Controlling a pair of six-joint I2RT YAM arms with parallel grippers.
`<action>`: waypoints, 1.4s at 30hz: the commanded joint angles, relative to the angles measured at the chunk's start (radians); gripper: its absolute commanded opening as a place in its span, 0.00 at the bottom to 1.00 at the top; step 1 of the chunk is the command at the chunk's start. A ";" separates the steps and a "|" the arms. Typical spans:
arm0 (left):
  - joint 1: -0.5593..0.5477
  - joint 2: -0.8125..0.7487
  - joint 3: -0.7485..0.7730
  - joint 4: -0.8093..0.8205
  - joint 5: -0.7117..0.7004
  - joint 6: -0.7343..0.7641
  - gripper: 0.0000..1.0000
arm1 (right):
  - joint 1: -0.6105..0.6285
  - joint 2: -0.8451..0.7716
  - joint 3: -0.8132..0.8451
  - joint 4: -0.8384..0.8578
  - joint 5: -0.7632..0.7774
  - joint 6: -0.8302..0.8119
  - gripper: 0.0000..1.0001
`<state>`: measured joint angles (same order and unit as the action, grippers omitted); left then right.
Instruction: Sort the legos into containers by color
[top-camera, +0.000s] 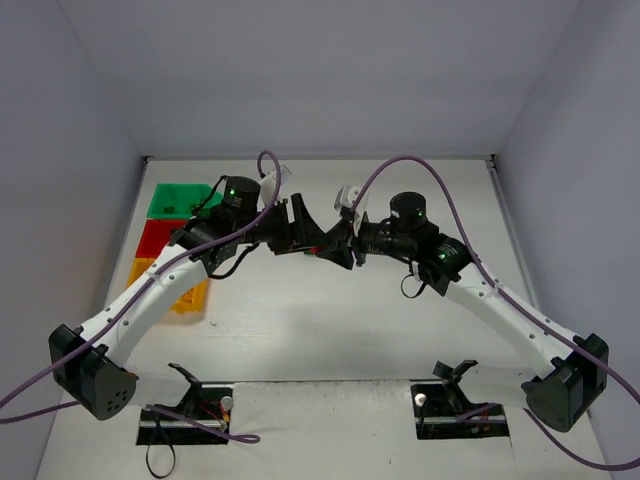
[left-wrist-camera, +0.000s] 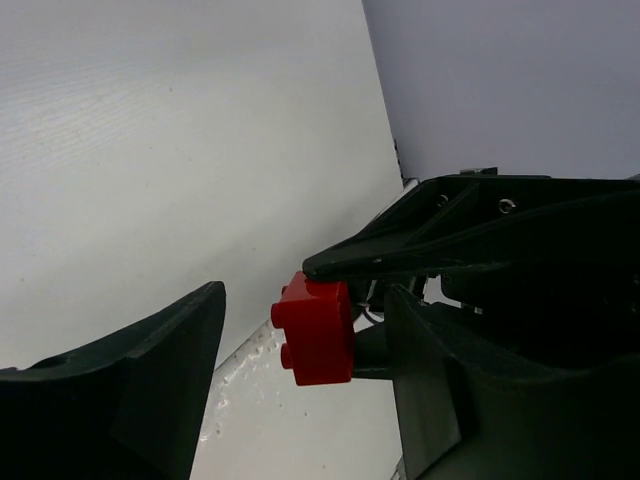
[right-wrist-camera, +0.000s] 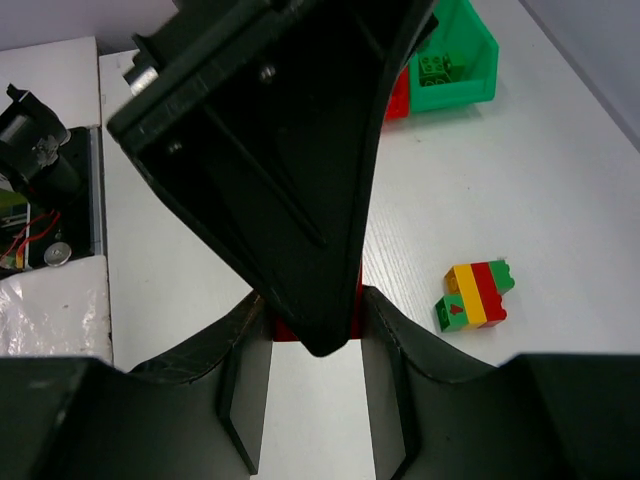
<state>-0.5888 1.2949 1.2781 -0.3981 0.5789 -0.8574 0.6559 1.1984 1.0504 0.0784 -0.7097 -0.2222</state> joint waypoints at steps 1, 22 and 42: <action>-0.014 0.001 0.059 0.031 0.010 0.004 0.57 | 0.010 -0.011 0.053 0.092 0.007 -0.025 0.10; 0.444 -0.036 0.029 -0.225 -0.434 0.329 0.03 | 0.002 -0.082 -0.044 0.081 0.282 0.079 0.92; 0.776 0.348 0.196 -0.159 -0.614 0.396 0.65 | -0.002 -0.103 -0.130 0.058 0.421 0.216 0.93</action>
<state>0.1864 1.6909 1.4002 -0.5869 -0.0231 -0.4709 0.6605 1.0668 0.8997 0.0853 -0.3477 -0.0528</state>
